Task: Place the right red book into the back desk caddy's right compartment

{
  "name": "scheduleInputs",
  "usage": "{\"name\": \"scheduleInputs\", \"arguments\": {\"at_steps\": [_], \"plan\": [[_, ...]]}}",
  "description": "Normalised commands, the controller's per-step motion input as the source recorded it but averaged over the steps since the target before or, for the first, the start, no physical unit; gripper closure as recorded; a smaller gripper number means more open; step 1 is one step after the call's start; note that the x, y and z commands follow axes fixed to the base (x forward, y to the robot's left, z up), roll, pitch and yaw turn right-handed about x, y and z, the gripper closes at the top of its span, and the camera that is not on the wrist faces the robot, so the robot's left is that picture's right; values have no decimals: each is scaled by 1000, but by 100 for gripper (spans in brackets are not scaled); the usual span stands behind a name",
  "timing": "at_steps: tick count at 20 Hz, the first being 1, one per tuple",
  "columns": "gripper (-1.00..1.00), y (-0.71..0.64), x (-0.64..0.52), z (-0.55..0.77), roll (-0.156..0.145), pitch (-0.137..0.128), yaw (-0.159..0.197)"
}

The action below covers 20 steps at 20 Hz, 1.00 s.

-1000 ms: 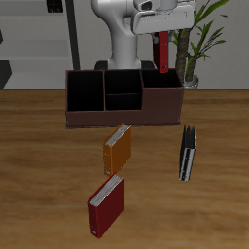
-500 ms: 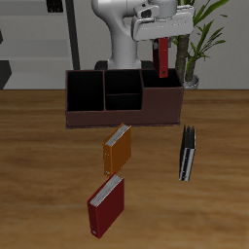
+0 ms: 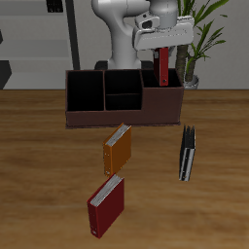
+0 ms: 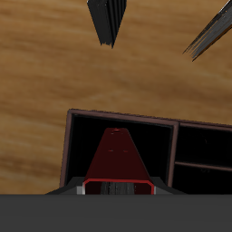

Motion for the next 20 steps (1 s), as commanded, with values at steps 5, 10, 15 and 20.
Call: {"name": "scheduleInputs", "arguments": {"at_steps": [5, 10, 15, 20], "plan": [[100, 17, -9, -206, -11, 2, -11], [100, 42, 30, -218, 11, 26, -9], [100, 90, 34, -233, 24, 36, 13], [100, 38, 77, -223, 23, 39, 9]]}}
